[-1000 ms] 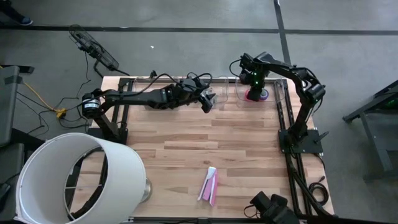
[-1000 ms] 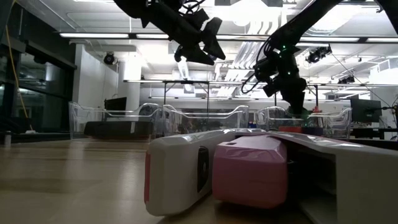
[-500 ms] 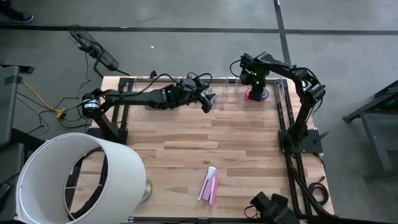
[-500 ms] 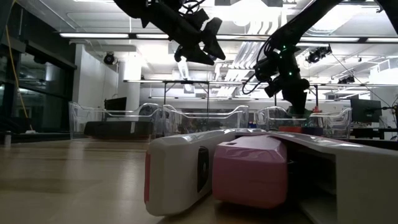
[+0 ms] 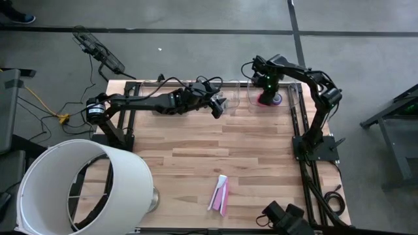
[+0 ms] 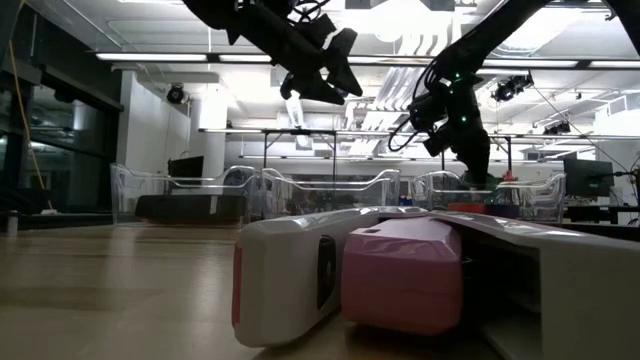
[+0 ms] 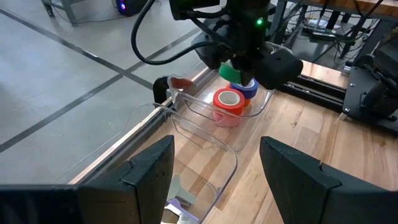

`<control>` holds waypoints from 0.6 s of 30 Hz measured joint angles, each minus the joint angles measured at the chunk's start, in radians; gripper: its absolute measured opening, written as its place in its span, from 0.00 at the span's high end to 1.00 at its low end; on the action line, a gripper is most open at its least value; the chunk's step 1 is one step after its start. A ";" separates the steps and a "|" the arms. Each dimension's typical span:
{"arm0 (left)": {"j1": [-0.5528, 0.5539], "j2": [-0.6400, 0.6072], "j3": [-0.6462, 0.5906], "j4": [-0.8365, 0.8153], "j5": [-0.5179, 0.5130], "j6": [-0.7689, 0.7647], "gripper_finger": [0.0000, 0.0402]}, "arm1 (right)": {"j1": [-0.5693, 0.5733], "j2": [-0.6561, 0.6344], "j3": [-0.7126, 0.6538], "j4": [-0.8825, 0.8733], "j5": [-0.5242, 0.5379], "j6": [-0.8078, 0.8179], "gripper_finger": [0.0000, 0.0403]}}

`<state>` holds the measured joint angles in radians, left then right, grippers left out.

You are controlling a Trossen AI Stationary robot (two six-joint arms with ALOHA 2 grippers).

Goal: Pick and place Stapler, Stapler remover, tape
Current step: Put the green tape into the right transparent bin

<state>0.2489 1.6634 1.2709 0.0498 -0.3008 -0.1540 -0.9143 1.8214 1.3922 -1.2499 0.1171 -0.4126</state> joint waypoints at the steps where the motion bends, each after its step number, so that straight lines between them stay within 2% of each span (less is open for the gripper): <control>1: 0.000 0.000 0.000 0.000 0.000 0.000 0.42 | 0.001 0.000 0.000 0.000 -0.004 0.013 0.91; 5: 0.000 0.000 0.000 0.000 0.000 0.000 0.42 | 0.001 0.000 0.000 -0.003 -0.005 0.051 0.91; 12: 0.000 0.000 0.000 0.000 0.000 0.000 0.42 | 0.020 0.000 -0.001 -0.010 0.048 -0.015 0.91; 18: 0.000 0.000 0.000 0.000 0.000 0.000 0.42 | 0.024 -0.001 -0.019 0.006 0.041 -0.037 0.91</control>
<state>0.2489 1.6634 1.2709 0.0500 -0.3004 -0.1541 -0.8899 1.8206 1.3729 -1.2438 0.1581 -0.4496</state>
